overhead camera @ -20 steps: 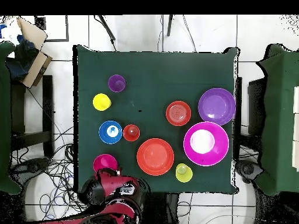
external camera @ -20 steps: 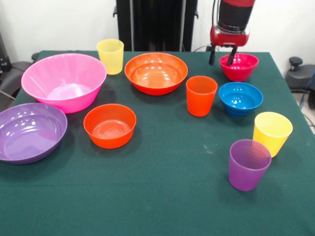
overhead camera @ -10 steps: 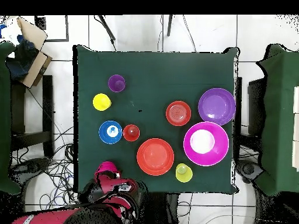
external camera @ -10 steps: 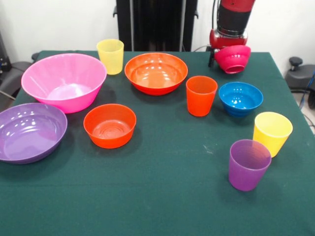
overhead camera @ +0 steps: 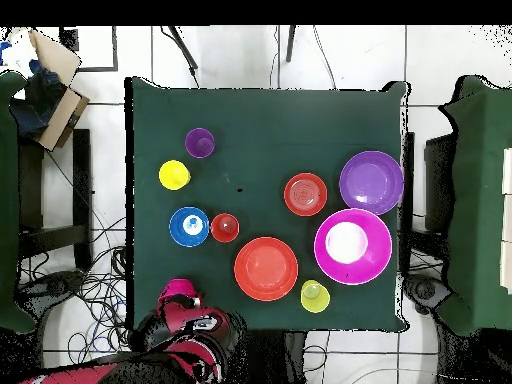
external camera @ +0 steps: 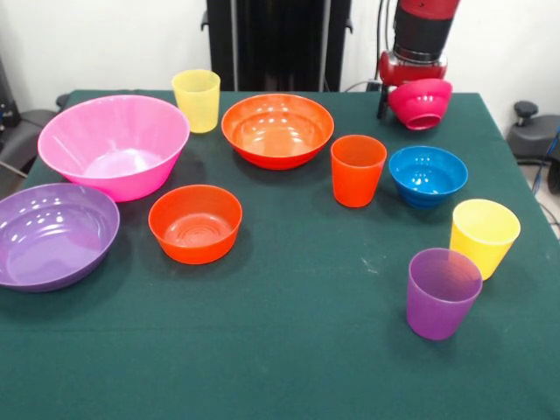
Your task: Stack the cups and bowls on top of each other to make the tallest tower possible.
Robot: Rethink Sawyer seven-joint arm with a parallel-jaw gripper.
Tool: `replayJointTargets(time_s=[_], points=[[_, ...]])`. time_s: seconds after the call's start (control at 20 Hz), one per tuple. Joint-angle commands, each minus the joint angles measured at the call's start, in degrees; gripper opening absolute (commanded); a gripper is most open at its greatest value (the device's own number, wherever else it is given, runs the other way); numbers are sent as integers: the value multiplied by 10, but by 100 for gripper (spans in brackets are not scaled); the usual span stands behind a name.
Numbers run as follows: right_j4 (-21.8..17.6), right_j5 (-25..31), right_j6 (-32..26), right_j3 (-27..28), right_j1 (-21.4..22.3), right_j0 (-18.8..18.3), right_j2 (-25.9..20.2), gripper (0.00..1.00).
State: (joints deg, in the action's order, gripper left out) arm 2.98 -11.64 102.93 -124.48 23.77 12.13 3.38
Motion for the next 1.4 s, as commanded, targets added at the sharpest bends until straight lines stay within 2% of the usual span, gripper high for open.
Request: replayJointTargets(time_s=[0.05,0.2,0.25,0.4,0.8,1.1,1.4], points=[[32,-8,115,52,-11,13,-47,100],[34,-10,119,52,-7,22,-36,100],[35,-10,120,53,-5,27,-31,0],[32,28,109,57,15,34,-22,0],[12,116,90,37,105,5,-28,0],[-2,212,60,44,180,-15,-21,0],[-19,281,39,58,223,-38,-25,0]])
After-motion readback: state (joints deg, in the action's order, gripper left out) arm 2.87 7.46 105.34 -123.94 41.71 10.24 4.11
